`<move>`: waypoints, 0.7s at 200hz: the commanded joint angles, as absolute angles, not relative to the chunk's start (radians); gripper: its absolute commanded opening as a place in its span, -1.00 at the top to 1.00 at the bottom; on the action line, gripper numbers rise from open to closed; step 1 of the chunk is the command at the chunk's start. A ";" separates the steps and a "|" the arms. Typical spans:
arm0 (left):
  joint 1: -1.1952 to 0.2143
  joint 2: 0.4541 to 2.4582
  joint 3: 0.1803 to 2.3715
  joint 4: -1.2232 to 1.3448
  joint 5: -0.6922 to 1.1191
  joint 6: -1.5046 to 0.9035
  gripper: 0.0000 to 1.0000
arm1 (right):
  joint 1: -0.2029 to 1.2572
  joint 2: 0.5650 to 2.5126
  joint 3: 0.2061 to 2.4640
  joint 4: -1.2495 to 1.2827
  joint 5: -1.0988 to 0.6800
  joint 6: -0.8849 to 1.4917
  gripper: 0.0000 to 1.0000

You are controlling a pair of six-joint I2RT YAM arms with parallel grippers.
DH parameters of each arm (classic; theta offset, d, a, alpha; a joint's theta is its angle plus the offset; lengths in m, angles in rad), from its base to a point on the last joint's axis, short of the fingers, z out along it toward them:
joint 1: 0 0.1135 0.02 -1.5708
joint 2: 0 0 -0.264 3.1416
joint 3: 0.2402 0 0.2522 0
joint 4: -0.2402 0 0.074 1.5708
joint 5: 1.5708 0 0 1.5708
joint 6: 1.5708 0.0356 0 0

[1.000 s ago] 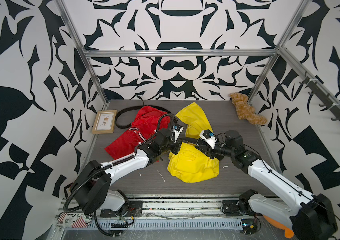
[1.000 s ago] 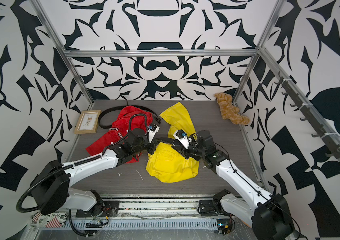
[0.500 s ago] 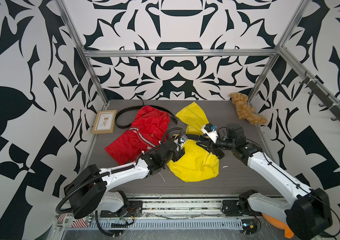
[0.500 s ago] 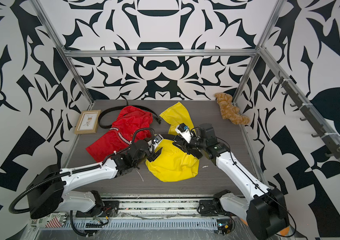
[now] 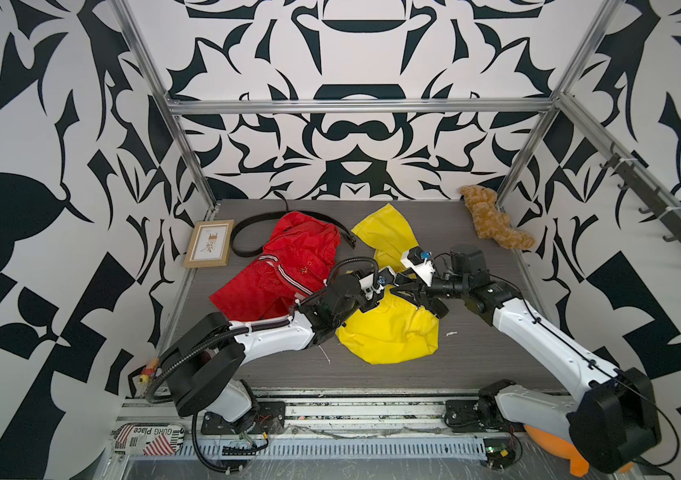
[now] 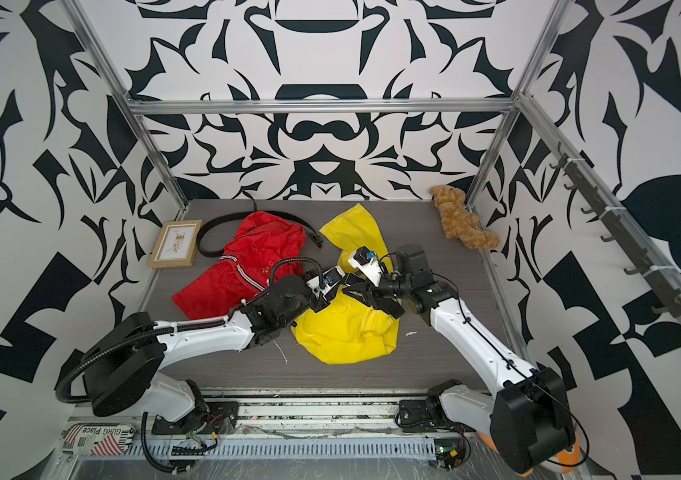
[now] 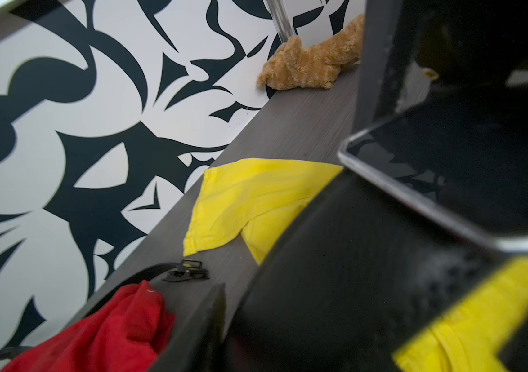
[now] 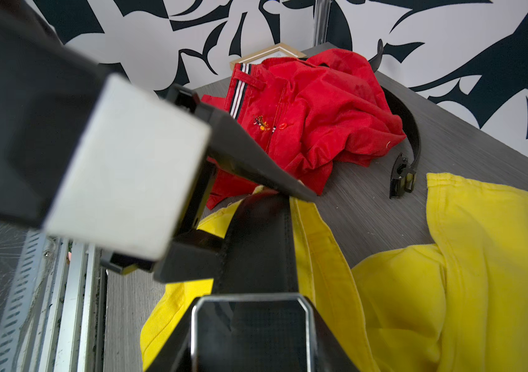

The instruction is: Remove the belt from the trousers

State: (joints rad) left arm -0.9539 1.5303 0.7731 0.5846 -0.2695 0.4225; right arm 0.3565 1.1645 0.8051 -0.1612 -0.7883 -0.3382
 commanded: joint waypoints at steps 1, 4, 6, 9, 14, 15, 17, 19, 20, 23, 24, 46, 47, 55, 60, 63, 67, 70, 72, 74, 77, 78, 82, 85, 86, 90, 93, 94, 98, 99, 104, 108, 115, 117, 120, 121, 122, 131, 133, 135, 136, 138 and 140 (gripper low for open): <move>-0.946 1.552 0.839 0.671 -0.212 0.452 1.00 | 0.358 1.166 0.851 -0.172 -0.787 -0.334 1.00; -0.943 1.554 0.843 0.667 -0.209 0.449 1.00 | 0.358 1.165 0.850 -0.174 -0.773 -0.333 1.00; -0.943 1.554 0.845 0.663 -0.208 0.448 1.00 | 0.357 1.165 0.849 -0.176 -0.765 -0.333 1.00; -0.941 1.552 0.849 0.655 -0.204 0.446 1.00 | 0.357 1.162 0.847 -0.176 -0.752 -0.333 1.00; -0.938 1.549 0.854 0.638 -0.198 0.441 1.00 | 0.358 1.157 0.842 -0.179 -0.728 -0.333 1.00; -0.938 1.548 0.855 0.635 -0.197 0.441 1.00 | 0.358 1.156 0.842 -0.179 -0.724 -0.333 1.00; -0.937 1.545 0.856 0.624 -0.194 0.438 1.00 | 0.358 1.153 0.840 -0.179 -0.715 -0.334 1.00; -0.937 1.542 0.858 0.615 -0.191 0.437 1.00 | 0.358 1.150 0.837 -0.178 -0.707 -0.334 1.00; -0.936 1.540 0.859 0.611 -0.189 0.435 1.00 | 0.357 1.149 0.836 -0.178 -0.702 -0.334 1.00; -0.936 1.536 0.860 0.593 -0.184 0.432 1.00 | 0.357 1.144 0.832 -0.177 -0.689 -0.334 1.00; -0.936 1.533 0.860 0.588 -0.182 0.431 1.00 | 0.357 1.143 0.831 -0.177 -0.684 -0.334 1.00; -0.934 1.485 0.874 0.450 -0.160 0.406 1.00 | 0.359 1.086 0.803 -0.166 -0.600 -0.344 0.31; -0.934 1.484 0.875 0.444 -0.159 0.404 1.00 | 0.359 1.083 0.801 -0.166 -0.598 -0.345 0.29; -0.934 1.468 0.880 0.396 -0.154 0.396 1.00 | 0.359 1.059 0.787 -0.162 -0.571 -0.355 0.14; -0.935 1.459 0.880 0.373 -0.151 0.394 1.00 | 0.363 1.042 0.778 -0.156 -0.553 -0.362 0.08; -0.934 1.454 0.882 0.360 -0.151 0.392 1.00 | 0.366 1.030 0.773 -0.154 -0.542 -0.367 0.05; -0.935 1.448 0.883 0.342 -0.150 0.389 1.00 | 0.371 1.016 0.766 -0.151 -0.526 -0.373 0.02; -0.934 1.441 0.884 0.329 -0.146 0.386 1.00 | 0.374 1.008 0.760 -0.148 -0.514 -0.381 0.01; -0.934 1.437 0.885 0.322 -0.144 0.384 1.00 | 0.377 1.001 0.757 -0.148 -0.509 -0.385 0.00; -0.934 1.434 0.885 0.314 -0.142 0.384 1.00 | 0.381 0.994 0.753 -0.147 -0.501 -0.391 -0.01; -0.934 1.431 0.885 0.305 -0.140 0.383 1.00 | 0.386 0.986 0.750 -0.147 -0.491 -0.399 -0.02; -0.934 1.429 0.886 0.300 -0.140 0.382 1.00 | 0.387 0.983 0.748 -0.147 -0.488 -0.401 -0.03; -0.934 1.424 0.889 0.286 -0.139 0.380 1.00 | 0.396 0.975 0.745 -0.147 -0.477 -0.411 -0.04; -0.934 1.420 0.890 0.275 -0.138 0.377 1.00 | 0.401 0.968 0.743 -0.150 -0.468 -0.415 -0.05; -0.934 1.418 0.890 0.272 -0.139 0.376 1.00 | 0.403 0.967 0.741 -0.151 -0.466 -0.418 -0.06; -0.934 1.415 0.892 0.262 -0.136 0.374 1.00 | 0.411 0.960 0.741 -0.154 -0.458 -0.428 -0.07; -0.935 1.413 0.893 0.258 -0.135 0.373 1.00 | 0.418 0.957 0.742 -0.160 -0.453 -0.437 -0.08; -0.935 1.412 0.893 0.255 -0.134 0.373 1.00 | 0.420 0.956 0.743 -0.162 -0.451 -0.439 -0.09; -0.934 1.410 0.897 0.248 -0.133 0.373 1.00 | 0.430 0.953 0.745 -0.171 -0.444 -0.450 -0.11; -0.934 1.410 0.897 0.247 -0.132 0.372 1.00 | 0.432 0.953 0.746 -0.173 -0.441 -0.453 -0.12; -0.934 1.408 0.901 0.234 -0.132 0.368 1.00 | 0.446 0.952 0.751 -0.184 -0.424 -0.467 -0.17; -0.934 1.408 0.907 0.223 -0.129 0.365 1.00 | 0.460 0.952 0.754 -0.191 -0.408 -0.477 -0.19; -0.933 1.407 0.914 0.206 -0.119 0.361 1.00 | 0.484 0.954 0.759 -0.203 -0.379 -0.495 -0.23; -0.933 1.407 0.917 0.200 -0.117 0.359 1.00 | 0.492 0.955 0.759 -0.205 -0.370 -0.500 -0.24; -0.933 1.408 0.921 0.194 -0.116 0.357 1.00 | 0.502 0.956 0.762 -0.208 -0.355 -0.508 -0.27; -0.933 1.408 0.921 0.191 -0.116 0.355 1.00 | 0.505 0.956 0.762 -0.208 -0.350 -0.509 -0.27; -0.933 1.409 0.922 0.189 -0.115 0.354 1.00 | 0.510 0.957 0.763 -0.208 -0.345 -0.511 -0.28; -0.933 1.408 0.929 0.173 -0.108 0.345 1.00 | 0.539 0.962 0.768 -0.206 -0.309 -0.523 -0.35; -0.933 1.409 0.930 0.169 -0.107 0.344 1.00 | 0.546 0.963 0.768 -0.205 -0.301 -0.524 -0.36; -0.934 1.410 0.931 0.165 -0.109 0.342 1.00 | 0.551 0.963 0.768 -0.202 -0.295 -0.528 -0.38; -0.933 1.410 0.932 0.163 -0.108 0.341 1.00 | 0.554 0.963 0.769 -0.201 -0.291 -0.528 -0.39; -0.933 1.411 0.934 0.158 -0.108 0.340 1.00 | 0.561 0.964 0.770 -0.199 -0.283 -0.529 -0.40; -0.933 1.410 0.936 0.154 -0.108 0.338 1.00 | 0.567 0.965 0.771 -0.197 -0.276 -0.531 -0.42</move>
